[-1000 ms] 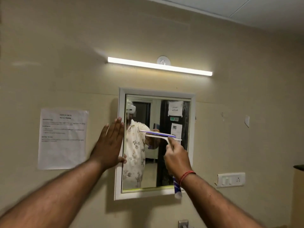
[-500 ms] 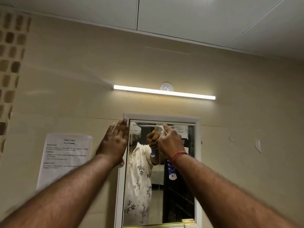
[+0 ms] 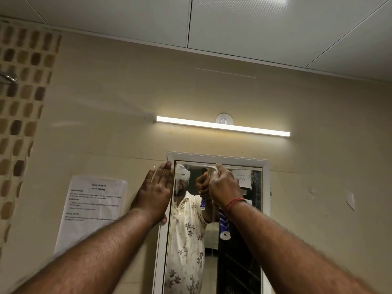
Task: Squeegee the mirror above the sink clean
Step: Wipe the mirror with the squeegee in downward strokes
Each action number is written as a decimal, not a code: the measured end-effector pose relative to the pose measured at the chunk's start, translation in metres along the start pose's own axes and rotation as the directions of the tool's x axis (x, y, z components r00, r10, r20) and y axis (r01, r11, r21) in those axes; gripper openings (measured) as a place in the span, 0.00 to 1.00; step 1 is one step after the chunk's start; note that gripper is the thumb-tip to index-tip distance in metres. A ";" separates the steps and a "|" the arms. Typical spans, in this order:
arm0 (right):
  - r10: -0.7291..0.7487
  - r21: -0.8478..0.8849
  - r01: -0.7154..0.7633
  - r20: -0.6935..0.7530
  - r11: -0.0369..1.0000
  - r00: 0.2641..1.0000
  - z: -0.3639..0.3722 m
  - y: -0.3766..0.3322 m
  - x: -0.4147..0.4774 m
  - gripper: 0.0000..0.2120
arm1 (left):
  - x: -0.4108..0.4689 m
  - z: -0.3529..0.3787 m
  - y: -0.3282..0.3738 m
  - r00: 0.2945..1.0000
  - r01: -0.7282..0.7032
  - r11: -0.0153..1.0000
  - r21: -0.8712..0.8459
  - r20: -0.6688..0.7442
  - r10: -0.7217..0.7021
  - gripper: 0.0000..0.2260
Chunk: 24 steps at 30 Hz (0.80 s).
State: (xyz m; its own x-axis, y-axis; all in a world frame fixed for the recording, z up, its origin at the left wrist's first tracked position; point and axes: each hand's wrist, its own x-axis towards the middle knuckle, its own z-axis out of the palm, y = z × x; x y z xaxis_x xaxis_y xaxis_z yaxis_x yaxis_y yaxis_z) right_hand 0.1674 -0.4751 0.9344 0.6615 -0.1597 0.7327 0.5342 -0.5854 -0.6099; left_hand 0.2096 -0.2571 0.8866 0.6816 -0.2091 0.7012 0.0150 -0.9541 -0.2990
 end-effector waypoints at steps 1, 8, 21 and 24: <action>0.011 -0.010 -0.011 0.007 1.000 1.000 0.002 0.001 0.001 0.22 | 0.000 0.000 0.000 1.000 0.000 1.000 -0.004 -0.002 0.000 0.75; 0.067 -0.052 -0.066 0.018 0.996 0.998 0.019 0.012 -0.010 0.23 | -0.016 0.009 0.005 1.000 -0.006 0.998 -0.068 -0.011 0.005 0.69; 0.229 -0.076 -0.221 0.109 0.972 0.967 0.050 0.086 -0.111 0.27 | -0.077 0.067 0.022 0.990 -0.091 0.957 -0.274 -0.133 0.056 0.77; 0.264 -0.125 -0.250 0.117 0.960 0.957 0.057 0.103 -0.136 0.28 | -0.102 0.083 0.036 0.994 -0.093 0.948 -0.305 -0.091 0.068 0.79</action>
State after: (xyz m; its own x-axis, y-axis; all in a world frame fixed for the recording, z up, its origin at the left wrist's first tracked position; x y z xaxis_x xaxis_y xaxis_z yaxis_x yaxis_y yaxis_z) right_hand 0.1624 -0.4688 0.7548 0.8363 -0.2143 0.5046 0.2816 -0.6217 -0.7309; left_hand 0.2013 -0.2521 0.7511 0.6115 -0.2920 0.7354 -0.2718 -0.9504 -0.1514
